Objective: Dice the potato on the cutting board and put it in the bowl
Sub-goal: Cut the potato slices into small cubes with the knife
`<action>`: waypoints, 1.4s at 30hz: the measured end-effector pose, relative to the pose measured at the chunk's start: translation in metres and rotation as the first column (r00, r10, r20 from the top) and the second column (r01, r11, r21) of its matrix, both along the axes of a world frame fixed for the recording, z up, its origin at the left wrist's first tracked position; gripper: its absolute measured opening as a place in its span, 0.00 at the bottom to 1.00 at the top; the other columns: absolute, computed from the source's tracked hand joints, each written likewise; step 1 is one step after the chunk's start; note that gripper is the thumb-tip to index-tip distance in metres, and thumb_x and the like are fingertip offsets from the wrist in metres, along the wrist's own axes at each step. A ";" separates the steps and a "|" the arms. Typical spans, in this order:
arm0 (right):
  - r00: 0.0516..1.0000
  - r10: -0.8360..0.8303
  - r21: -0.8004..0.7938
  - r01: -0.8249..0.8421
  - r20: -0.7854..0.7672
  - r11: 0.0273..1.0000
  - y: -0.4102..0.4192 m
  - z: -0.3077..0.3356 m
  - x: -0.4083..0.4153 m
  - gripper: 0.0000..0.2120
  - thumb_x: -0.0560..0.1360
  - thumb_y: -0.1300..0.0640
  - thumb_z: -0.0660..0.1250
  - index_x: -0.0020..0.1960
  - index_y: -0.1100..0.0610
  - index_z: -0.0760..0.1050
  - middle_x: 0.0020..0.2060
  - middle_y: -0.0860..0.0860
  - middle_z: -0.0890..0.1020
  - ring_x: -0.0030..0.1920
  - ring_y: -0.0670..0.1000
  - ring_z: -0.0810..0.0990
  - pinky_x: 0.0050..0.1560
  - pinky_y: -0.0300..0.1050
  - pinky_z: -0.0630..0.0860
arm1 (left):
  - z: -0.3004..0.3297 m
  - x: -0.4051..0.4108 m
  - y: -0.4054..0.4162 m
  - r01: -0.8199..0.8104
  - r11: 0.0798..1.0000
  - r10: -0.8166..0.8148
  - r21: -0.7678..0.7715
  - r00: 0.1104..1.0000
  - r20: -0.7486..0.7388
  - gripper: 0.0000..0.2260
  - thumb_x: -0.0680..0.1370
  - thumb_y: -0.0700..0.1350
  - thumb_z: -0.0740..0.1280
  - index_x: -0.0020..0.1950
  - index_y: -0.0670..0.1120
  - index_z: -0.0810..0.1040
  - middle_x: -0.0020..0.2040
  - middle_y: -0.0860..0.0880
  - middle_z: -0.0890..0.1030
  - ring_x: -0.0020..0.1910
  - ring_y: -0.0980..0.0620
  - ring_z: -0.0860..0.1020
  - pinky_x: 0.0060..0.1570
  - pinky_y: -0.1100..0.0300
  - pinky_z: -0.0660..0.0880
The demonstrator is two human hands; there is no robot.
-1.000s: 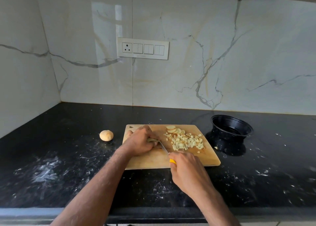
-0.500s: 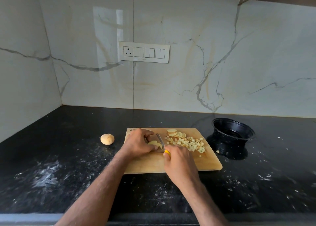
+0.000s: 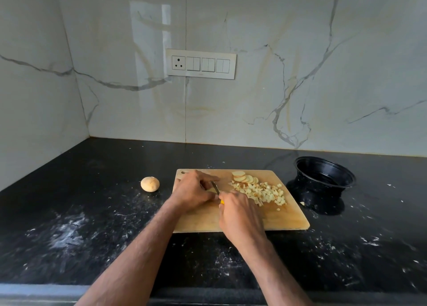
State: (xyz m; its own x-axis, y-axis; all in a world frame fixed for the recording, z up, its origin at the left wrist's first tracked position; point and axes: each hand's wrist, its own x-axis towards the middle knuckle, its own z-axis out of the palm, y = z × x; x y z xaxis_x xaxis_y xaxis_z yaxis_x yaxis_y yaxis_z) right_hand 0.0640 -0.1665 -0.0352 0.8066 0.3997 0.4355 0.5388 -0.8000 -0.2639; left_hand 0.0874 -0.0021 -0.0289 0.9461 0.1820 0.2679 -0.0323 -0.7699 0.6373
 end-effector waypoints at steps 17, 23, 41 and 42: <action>0.998 0.038 -0.020 -0.038 -0.041 0.999 -0.015 0.005 -0.013 0.11 0.81 0.62 0.64 0.60 0.54 0.81 0.48 0.48 0.84 0.42 0.45 0.81 0.42 0.35 0.78 | 0.001 0.003 0.002 0.120 0.992 -0.118 0.037 0.992 -0.042 0.10 0.71 0.47 0.78 0.50 0.57 0.87 0.37 0.66 0.79 0.44 0.57 0.75 0.54 0.51 0.70; 0.996 0.065 0.016 -0.064 -0.065 0.998 -0.040 -0.003 -0.033 0.08 0.81 0.59 0.65 0.57 0.52 0.81 0.46 0.43 0.82 0.42 0.41 0.77 0.35 0.26 0.69 | -0.001 0.003 0.003 0.148 0.988 -0.148 0.053 0.989 -0.010 0.09 0.73 0.47 0.77 0.51 0.58 0.87 0.40 0.65 0.78 0.47 0.58 0.75 0.55 0.51 0.70; 1.000 -0.012 0.131 0.011 0.006 0.991 -0.009 0.002 -0.007 0.13 0.80 0.53 0.67 0.63 0.51 0.80 0.52 0.46 0.85 0.47 0.44 0.81 0.43 0.31 0.72 | 0.004 -0.004 0.013 0.127 0.988 -0.124 -0.087 0.992 0.038 0.33 0.65 0.43 0.84 0.68 0.44 0.79 0.41 0.47 0.84 0.40 0.54 0.80 0.50 0.54 0.80; 1.000 -0.012 0.122 0.012 0.004 0.992 -0.006 0.000 -0.006 0.13 0.80 0.53 0.67 0.63 0.51 0.80 0.52 0.45 0.85 0.46 0.43 0.81 0.42 0.31 0.72 | 0.004 -0.004 0.013 0.116 0.988 -0.113 -0.101 0.993 0.034 0.35 0.65 0.43 0.84 0.70 0.45 0.77 0.42 0.46 0.84 0.41 0.53 0.81 0.51 0.55 0.80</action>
State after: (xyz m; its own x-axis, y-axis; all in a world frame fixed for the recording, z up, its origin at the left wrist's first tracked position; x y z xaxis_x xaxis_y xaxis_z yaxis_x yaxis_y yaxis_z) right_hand 0.0583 -0.1724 -0.0349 0.8087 0.3333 0.4847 0.5309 -0.7683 -0.3575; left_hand 0.0832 0.0106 -0.0249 0.9547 0.1005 0.2801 -0.1358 -0.6904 0.7106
